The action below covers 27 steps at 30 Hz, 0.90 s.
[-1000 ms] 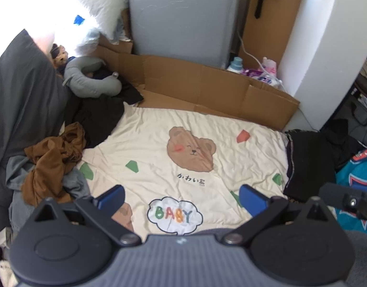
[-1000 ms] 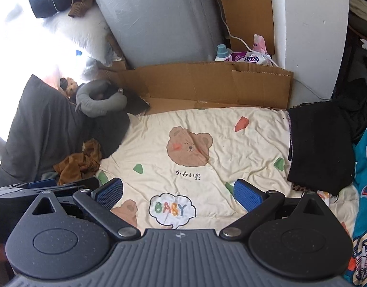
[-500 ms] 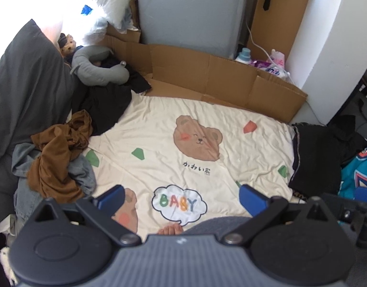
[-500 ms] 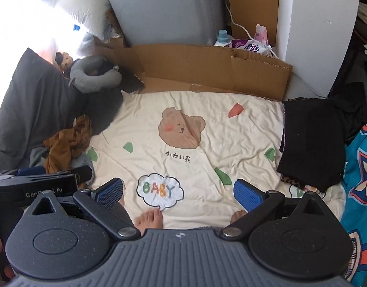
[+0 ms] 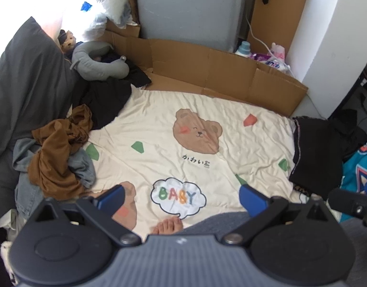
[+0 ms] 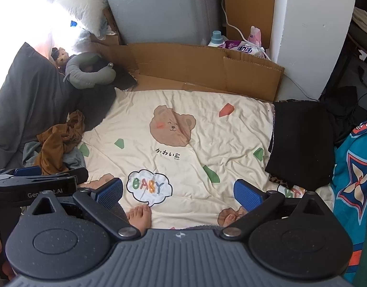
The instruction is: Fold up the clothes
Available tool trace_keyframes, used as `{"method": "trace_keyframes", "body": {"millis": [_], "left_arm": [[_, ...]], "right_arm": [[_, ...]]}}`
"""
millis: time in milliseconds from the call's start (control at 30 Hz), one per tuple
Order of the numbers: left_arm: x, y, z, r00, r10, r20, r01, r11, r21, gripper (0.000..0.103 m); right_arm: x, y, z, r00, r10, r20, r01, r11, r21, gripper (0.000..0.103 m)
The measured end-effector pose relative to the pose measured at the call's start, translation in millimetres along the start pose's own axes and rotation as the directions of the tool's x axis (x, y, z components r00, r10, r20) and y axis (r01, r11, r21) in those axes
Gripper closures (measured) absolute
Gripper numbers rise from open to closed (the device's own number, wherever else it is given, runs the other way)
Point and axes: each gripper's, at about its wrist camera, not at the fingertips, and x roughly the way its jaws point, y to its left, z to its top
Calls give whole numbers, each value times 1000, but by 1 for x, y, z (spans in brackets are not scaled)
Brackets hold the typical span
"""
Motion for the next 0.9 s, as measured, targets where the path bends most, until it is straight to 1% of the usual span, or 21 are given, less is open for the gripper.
{"method": "trace_keyframes", "body": {"millis": [200,333,500,700,900], "left_arm": [[-1,0,0,1000,-3,23,3,1000,0,0],[1,0,1,1000,-11,2,11,1000,-6,0],[0,1,-2,1000,-14,5,14,1000,-13,0],[1,4,-1,999,-37,-1,37,999,-22,1],[2,6,0,999,-33,0,33,999,-39,1]], "right_arm": [[4,0,2,1000,7,-14,-6,1000,8,1],[6,2,3,1000,-4,-23,4,1000,-14,1],[5,0,2,1000,-8,-21,8,1000,-9,1],[5,4,3,1000,-19,-17,19,1000,-16,1],[6,5,4,1000,-18,-19,17,1000,-13,1]]}}
